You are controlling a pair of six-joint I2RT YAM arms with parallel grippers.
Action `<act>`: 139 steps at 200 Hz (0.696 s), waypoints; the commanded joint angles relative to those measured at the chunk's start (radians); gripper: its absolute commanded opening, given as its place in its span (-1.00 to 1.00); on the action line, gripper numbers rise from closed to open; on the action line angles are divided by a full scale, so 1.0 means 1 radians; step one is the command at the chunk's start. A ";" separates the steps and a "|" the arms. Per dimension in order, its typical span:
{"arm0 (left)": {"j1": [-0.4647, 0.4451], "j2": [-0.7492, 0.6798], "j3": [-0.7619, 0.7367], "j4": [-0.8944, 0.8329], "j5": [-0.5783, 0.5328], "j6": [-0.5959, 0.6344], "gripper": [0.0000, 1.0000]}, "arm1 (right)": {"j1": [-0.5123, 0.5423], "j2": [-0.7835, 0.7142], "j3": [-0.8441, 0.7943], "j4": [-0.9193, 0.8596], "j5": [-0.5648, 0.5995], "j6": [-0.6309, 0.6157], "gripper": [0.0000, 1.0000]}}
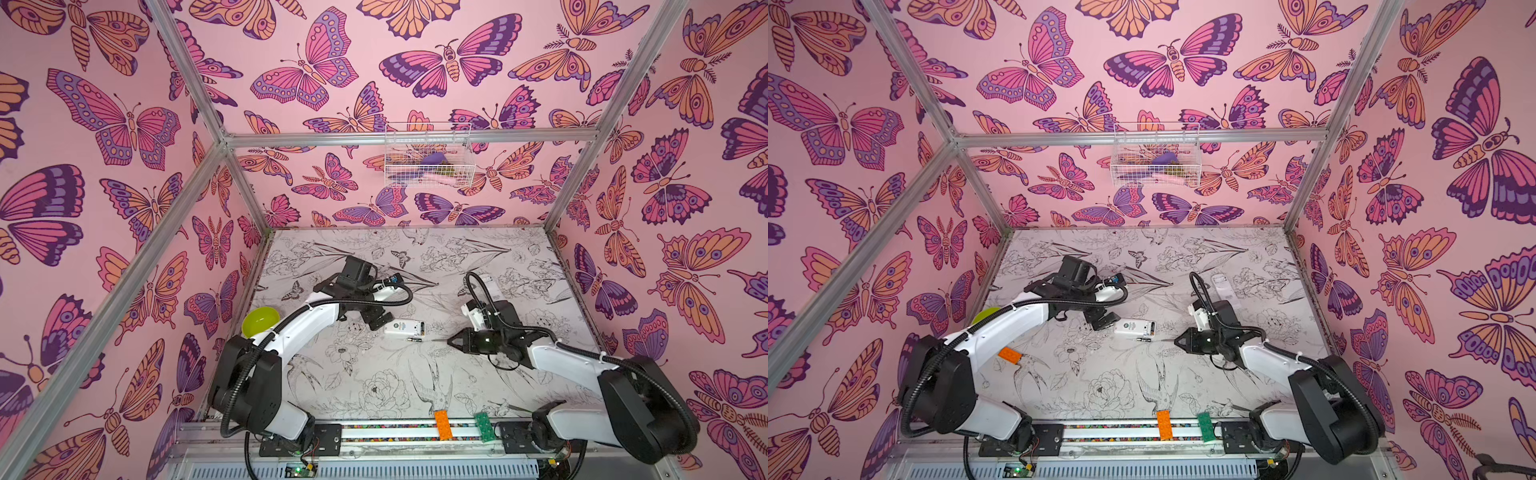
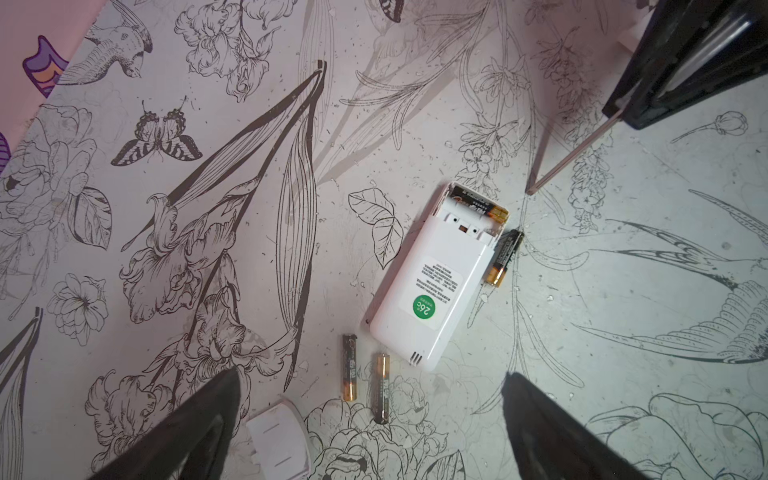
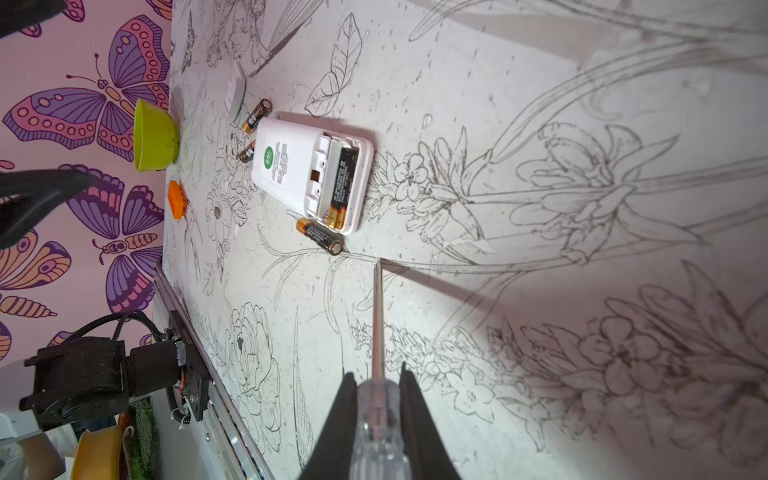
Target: Unload the batteries from the remote control
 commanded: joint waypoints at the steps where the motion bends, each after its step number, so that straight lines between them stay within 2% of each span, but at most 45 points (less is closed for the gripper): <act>1: 0.021 -0.035 -0.019 0.002 0.034 -0.021 1.00 | 0.013 0.043 0.027 0.022 0.022 0.021 -1.00; 62: 0.082 -0.036 -0.027 0.007 0.054 -0.021 1.00 | 0.056 0.148 0.105 0.077 -0.007 0.039 -1.00; 139: 0.117 -0.074 -0.039 0.013 0.076 -0.028 1.00 | 0.055 0.306 0.242 0.099 0.074 0.033 -1.00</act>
